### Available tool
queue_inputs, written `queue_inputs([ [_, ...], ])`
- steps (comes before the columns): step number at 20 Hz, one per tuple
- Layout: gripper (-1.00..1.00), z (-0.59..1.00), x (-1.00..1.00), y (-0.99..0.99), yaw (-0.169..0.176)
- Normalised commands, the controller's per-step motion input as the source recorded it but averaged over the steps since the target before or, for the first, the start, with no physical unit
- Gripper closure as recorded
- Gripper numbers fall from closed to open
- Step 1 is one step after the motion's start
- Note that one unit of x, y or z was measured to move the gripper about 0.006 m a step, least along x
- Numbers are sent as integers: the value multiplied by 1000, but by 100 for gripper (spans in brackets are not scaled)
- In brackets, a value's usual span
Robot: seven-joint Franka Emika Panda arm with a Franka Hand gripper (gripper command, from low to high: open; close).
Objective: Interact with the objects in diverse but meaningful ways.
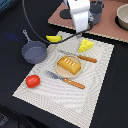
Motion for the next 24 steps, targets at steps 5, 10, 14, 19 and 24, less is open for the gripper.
queue_inputs([
  [5,-100,213,966,0,0],
  [10,-100,0,476,-1,76],
  [14,-100,0,161,0,217],
  [19,-100,-1,85,0,227],
  [24,-100,0,383,5,105],
])
